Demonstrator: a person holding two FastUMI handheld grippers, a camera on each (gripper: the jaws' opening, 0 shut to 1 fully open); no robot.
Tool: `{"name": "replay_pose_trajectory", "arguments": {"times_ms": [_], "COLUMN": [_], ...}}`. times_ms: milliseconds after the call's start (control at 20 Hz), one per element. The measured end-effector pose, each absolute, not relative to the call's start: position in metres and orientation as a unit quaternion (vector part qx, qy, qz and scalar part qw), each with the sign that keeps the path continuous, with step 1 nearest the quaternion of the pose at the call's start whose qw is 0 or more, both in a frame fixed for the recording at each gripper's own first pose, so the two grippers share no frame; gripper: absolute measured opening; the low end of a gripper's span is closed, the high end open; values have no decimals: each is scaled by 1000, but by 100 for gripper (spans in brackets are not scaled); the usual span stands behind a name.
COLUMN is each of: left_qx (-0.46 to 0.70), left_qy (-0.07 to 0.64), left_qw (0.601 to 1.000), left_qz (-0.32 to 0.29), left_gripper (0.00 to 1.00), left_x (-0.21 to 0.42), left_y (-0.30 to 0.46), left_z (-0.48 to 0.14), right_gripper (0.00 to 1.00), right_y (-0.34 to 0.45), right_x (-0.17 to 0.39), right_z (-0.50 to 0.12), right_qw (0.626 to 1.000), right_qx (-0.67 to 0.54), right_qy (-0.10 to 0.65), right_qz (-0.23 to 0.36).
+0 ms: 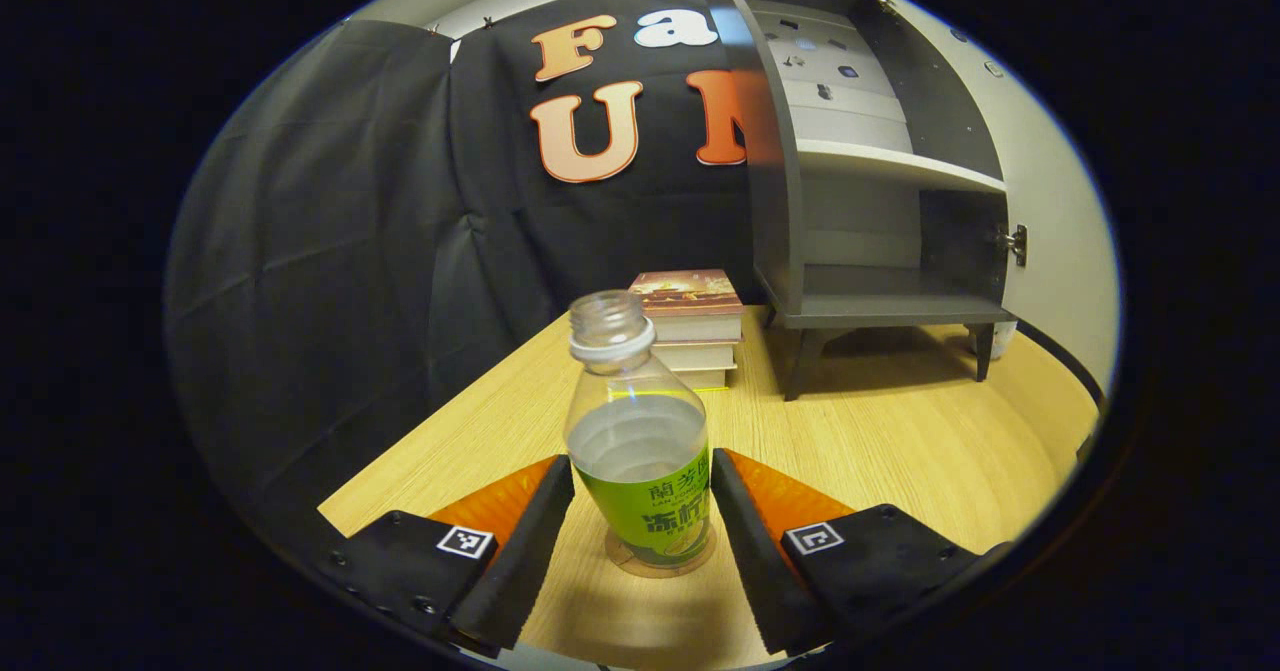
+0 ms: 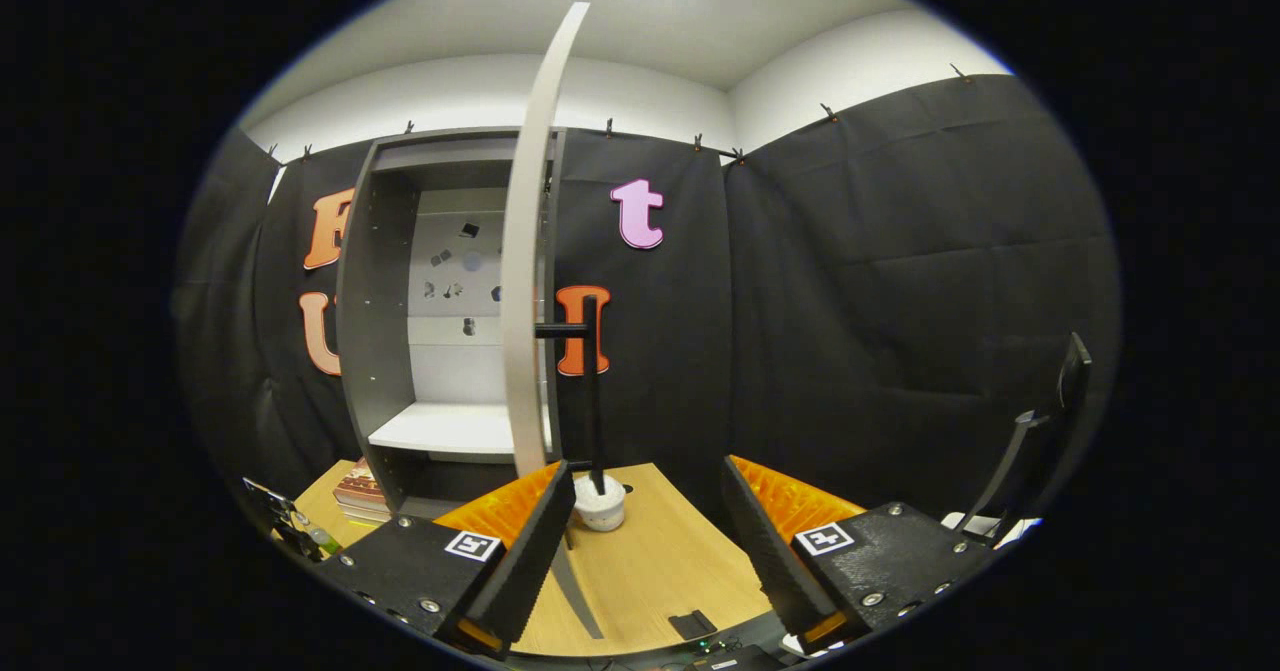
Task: Open the cabinet door with the right hand, grasp the bottle in the cabinet with the left hand and place it on the coaster, then close the cabinet door with the right hand.
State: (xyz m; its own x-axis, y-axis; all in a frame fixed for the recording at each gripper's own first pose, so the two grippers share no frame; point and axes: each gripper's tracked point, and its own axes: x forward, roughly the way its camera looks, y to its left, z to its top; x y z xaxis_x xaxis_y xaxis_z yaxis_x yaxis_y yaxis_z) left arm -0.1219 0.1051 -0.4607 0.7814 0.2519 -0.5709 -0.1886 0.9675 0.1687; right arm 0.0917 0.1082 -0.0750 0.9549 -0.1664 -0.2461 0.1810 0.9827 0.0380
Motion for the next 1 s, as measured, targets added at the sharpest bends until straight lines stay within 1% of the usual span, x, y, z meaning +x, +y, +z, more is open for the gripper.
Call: {"name": "replay_pose_trajectory", "arguments": {"times_ms": [250,500,600,650,700,750,900,950,1000], "left_qx": [52,49,54,57,60,60,63,65,66], "left_qy": [301,280,268,261,254,249,228,220,215], "left_qw": [942,948,950,950,951,951,953,954,955], "left_qz": [137,142,153,159,166,172,189,192,194], "left_gripper": [91,92,91,91,91,91,91,91,91], "left_x": [-124,-118,-116,-116,-116,-116,-115,-115,-117], "left_y": [96,86,92,94,97,98,97,95,91], "left_z": [-423,-380,-357,-347,-336,-328,-298,-288,-281], "right_gripper": [92,91,91,88,94,88,88,93,88], "right_y": [91,104,106,106,106,106,105,107,110], "right_x": [105,129,129,130,131,133,137,137,138], "right_z": [-77,-86,-85,-84,-84,-83,-82,-83,-82], "right_qw": [992,994,995,994,994,993,990,989,987], "right_qx": [16,15,11,8,6,9,43,51,58], "right_qy": [113,108,94,92,87,85,79,78,75], "right_qz": [-52,17,44,55,66,77,106,116,130]}}
